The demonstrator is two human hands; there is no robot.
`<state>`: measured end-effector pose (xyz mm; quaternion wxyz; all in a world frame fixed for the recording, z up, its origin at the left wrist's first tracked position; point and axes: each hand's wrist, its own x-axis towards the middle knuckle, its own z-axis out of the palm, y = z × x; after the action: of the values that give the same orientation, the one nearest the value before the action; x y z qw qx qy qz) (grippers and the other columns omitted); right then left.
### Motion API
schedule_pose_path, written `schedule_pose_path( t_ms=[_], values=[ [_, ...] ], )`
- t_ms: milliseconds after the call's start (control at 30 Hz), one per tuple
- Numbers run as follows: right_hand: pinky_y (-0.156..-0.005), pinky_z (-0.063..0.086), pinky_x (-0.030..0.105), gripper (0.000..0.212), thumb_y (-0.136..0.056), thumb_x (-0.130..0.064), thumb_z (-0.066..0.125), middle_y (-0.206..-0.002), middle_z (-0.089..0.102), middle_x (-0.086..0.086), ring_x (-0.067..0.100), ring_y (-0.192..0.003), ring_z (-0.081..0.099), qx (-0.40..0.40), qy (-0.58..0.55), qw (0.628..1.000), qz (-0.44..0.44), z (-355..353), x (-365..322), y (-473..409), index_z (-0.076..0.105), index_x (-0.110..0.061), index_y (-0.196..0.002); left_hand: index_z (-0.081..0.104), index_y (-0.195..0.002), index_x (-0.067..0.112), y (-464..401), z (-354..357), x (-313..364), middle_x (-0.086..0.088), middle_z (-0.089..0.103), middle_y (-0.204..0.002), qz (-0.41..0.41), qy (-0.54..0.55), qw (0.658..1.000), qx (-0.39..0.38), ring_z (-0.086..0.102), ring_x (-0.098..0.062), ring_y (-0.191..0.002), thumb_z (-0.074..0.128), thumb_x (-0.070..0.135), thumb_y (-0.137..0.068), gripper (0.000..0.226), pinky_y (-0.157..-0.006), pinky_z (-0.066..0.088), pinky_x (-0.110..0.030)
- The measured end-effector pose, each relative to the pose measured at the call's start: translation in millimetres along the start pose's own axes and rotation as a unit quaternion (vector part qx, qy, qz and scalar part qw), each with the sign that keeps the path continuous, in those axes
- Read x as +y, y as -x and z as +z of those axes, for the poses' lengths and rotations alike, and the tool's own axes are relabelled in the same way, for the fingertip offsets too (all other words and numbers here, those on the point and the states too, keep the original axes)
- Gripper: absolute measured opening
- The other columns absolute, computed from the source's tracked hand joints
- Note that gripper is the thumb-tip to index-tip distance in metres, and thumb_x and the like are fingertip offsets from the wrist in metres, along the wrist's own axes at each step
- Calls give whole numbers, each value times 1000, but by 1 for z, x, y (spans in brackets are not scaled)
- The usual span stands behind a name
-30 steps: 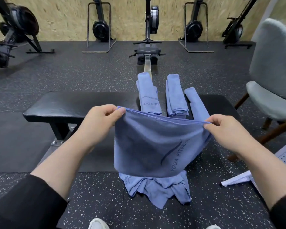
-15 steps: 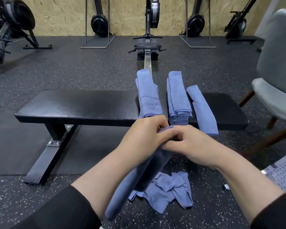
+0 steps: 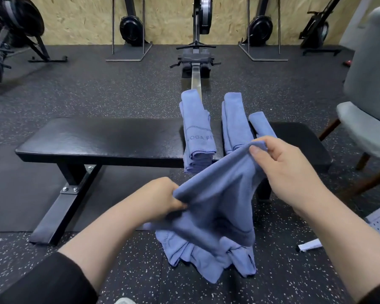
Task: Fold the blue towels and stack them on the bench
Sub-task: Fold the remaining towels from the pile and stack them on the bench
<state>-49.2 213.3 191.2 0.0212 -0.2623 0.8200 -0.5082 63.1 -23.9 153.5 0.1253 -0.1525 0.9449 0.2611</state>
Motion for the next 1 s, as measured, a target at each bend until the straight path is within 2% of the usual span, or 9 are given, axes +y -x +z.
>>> schedule_pose_path(
  t_ms=[133, 200, 267, 367, 433, 533, 667, 800, 1000],
  values=[
    [-80, 57, 56, 15, -103, -32, 54, -85, 67, 12, 31, -79, 60, 30, 30, 999, 22, -15, 12, 5, 66, -31, -94, 59, -66, 16, 5, -9, -22, 0, 58, -62, -46, -83, 993, 65, 55, -23, -68, 64, 43, -90, 36, -53, 36, -29],
    [-78, 56, 42, 19, -103, -29, 54, -80, 66, 3, 25, -80, 60, 42, 53, 997, 36, -20, 17, 7, 67, -29, -89, 63, -74, 15, 10, -16, -32, -2, 61, -65, -48, -55, 991, 110, 53, -21, -66, 60, 34, -92, 26, -55, 37, -29],
    [-63, 42, 28, 23, -103, -24, 54, -70, 58, -5, 10, -65, 50, 54, 83, 994, 56, -24, 22, 10, 65, -27, -82, 60, -74, 16, 14, -22, -40, -1, 62, -67, -29, -37, 987, 154, 55, -24, -68, 58, 23, -92, 19, -58, 41, -30],
    [-55, 36, 23, 22, -103, -21, 55, -67, 54, -5, 4, -55, 46, 77, 85, 990, 82, -29, 21, 14, 66, -22, -84, 62, -73, 18, 21, -30, -47, 1, 67, -72, 15, 19, 976, 217, 60, -23, -75, 59, 15, -93, 20, -70, 48, -34],
    [-56, 38, 27, 20, -102, -21, 55, -68, 55, -2, 5, -57, 47, 91, 75, 989, 88, -33, 20, 15, 68, -19, -88, 67, -75, 20, 26, -36, -49, 2, 64, -68, 37, 75, 967, 242, 51, -17, -65, 62, 20, -96, 22, -63, 43, -32],
    [-59, 34, 32, 20, -101, -22, 56, -69, 57, 4, 19, -63, 46, 104, 75, 987, 95, -37, 18, 17, 69, -18, -86, 74, -85, 22, 29, -42, -54, -4, 69, -77, 60, 151, 960, 226, 54, -12, -71, 64, 36, -97, 21, -75, 52, -37],
    [-53, 39, 22, 21, -99, -21, 55, -71, 59, 6, 8, -58, 48, 113, 36, 986, 120, -36, 15, 20, 68, -14, -85, 77, -88, 17, 32, -39, -45, -6, 76, -92, 60, 277, 940, 188, 61, -7, -82, 58, 27, -102, 26, -92, 56, -39],
    [-70, 44, 37, 29, -88, -39, 54, -80, 63, 11, 18, -76, 52, 93, -33, 983, 156, -31, 22, 17, 68, -14, -90, 75, -97, 8, 21, -28, -37, -6, 72, -88, 30, 375, 906, 193, 58, -14, -82, 56, 27, -103, 28, -85, 51, -42],
    [-70, 54, 36, 30, -103, -14, 49, -83, 66, 11, 22, -77, 61, -3, -174, 958, 227, -10, 30, 9, 68, -16, -81, 69, -86, -1, -2, -9, -18, -7, 57, -77, -46, 507, 827, 238, 44, -19, -73, 69, 31, -88, 32, -65, 33, -34]
  ],
)
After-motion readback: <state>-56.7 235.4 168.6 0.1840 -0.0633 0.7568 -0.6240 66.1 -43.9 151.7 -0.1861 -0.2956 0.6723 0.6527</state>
